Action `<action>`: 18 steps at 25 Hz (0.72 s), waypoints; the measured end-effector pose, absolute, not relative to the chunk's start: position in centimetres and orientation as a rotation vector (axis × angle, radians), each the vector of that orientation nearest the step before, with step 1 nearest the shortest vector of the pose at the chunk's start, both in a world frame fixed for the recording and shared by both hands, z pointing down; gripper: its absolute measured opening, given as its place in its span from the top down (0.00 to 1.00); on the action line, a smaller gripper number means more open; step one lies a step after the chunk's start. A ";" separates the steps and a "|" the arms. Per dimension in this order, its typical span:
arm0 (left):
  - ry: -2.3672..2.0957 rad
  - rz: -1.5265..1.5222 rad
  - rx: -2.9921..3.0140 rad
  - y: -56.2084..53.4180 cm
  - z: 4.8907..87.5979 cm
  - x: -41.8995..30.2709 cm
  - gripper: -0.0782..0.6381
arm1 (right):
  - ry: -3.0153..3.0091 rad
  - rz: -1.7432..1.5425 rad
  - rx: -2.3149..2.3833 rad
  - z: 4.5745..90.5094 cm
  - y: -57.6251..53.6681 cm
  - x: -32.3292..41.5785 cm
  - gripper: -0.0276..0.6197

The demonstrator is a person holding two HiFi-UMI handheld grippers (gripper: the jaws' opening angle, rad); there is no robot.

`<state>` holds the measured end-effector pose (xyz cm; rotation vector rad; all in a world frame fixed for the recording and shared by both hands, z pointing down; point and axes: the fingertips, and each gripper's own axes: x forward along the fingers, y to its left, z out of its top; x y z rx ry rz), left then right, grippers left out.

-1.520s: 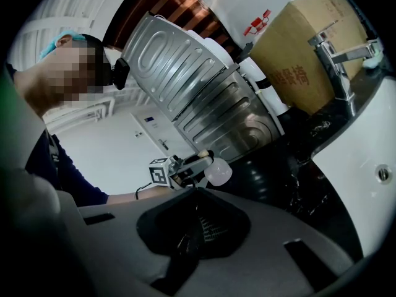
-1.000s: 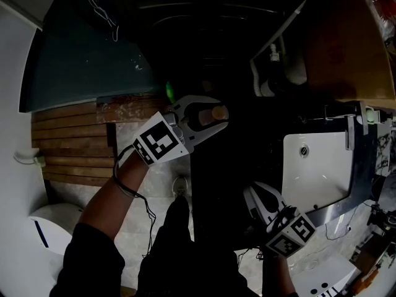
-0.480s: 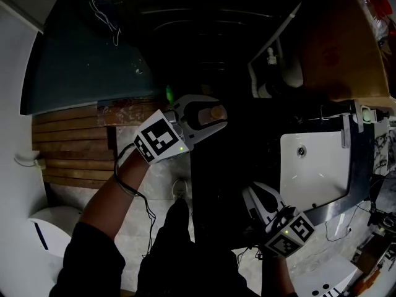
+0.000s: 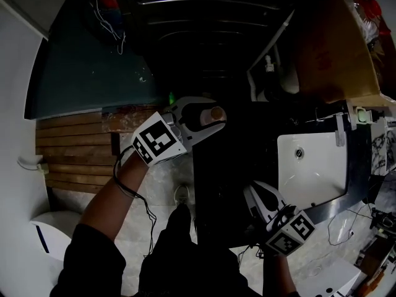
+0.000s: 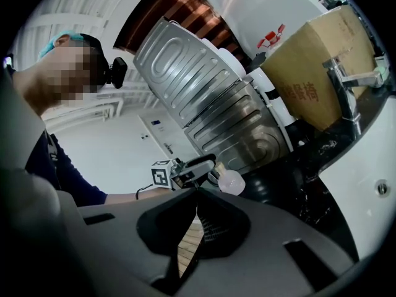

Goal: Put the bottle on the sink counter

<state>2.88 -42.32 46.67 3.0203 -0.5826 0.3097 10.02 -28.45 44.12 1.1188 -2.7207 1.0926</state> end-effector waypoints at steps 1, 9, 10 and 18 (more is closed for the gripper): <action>-0.588 0.306 3.025 -42.2 46.2 2.8 0.66 | -2.727 1.085 1.117 43.8 -28.4 10.0 0.92; -0.638 0.264 3.067 -40.1 41.6 1.8 0.66 | -2.781 1.018 1.100 41.1 -27.9 9.2 0.92; -0.646 0.255 3.073 -39.7 40.9 1.7 0.66 | -2.789 1.008 1.099 40.7 -27.9 9.1 0.92; -0.726 0.181 3.137 -35.9 35.7 1.3 0.76 | -2.849 0.920 1.087 37.4 -27.6 8.9 0.92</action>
